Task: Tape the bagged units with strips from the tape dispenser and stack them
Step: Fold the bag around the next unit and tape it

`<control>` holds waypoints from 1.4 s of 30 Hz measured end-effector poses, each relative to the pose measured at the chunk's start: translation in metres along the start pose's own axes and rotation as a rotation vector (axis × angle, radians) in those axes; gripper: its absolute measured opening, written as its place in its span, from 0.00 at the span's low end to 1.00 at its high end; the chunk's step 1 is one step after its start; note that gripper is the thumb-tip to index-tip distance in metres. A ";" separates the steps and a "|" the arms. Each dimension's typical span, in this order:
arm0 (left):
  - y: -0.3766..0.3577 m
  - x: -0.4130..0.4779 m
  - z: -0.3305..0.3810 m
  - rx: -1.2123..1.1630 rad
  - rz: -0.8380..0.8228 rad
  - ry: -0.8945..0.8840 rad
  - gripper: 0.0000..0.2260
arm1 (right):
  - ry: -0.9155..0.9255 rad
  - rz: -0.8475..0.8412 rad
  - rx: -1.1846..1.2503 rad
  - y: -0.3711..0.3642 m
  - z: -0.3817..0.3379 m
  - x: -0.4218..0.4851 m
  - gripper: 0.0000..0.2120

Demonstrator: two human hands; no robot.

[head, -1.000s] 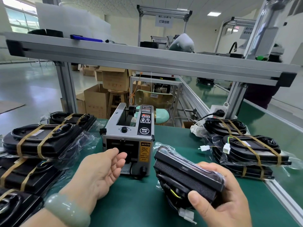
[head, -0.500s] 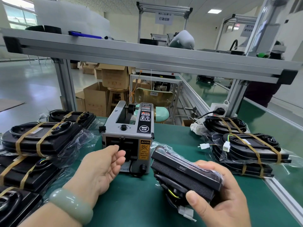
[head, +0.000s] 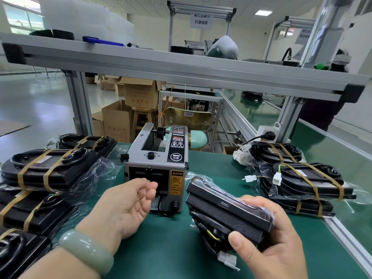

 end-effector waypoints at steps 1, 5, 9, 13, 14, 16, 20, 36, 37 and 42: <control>0.000 0.001 0.000 -0.004 0.004 -0.003 0.09 | 0.001 -0.001 0.004 0.000 0.000 0.000 0.25; 0.000 0.005 -0.001 -0.018 0.032 -0.020 0.07 | -0.001 -0.011 0.007 -0.001 0.000 -0.001 0.25; 0.002 0.009 -0.002 -0.004 0.068 -0.058 0.05 | 0.001 -0.012 0.010 -0.001 0.000 -0.001 0.25; 0.002 0.012 -0.003 0.005 0.105 -0.096 0.05 | -0.006 0.003 0.041 -0.001 -0.002 -0.003 0.24; 0.001 0.013 -0.003 0.008 0.119 -0.108 0.05 | 0.001 0.002 0.036 -0.002 -0.003 -0.003 0.24; 0.001 0.014 -0.005 0.014 0.152 -0.130 0.05 | 0.015 0.002 0.026 -0.002 -0.004 -0.003 0.24; 0.003 0.017 -0.009 0.017 0.206 -0.152 0.05 | 0.034 -0.003 -0.030 -0.002 -0.005 -0.003 0.25; 0.011 0.011 -0.003 0.052 0.122 -0.179 0.05 | -0.008 0.025 -0.010 0.001 -0.002 0.000 0.26; 0.009 0.011 -0.001 0.055 0.126 -0.184 0.05 | -0.005 0.025 -0.013 0.001 -0.003 0.000 0.26; 0.003 0.015 0.003 0.058 0.154 -0.213 0.06 | -0.001 0.024 -0.033 0.000 -0.004 -0.001 0.25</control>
Point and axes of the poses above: each hand's wrist, its own x-axis towards the middle knuckle, its own y-axis out of the back of the hand, z = x × y, the point moved 6 cm from there along x, towards the middle knuckle, and after that the axes turned 12 degrees about -x, right-handed, at the moved point
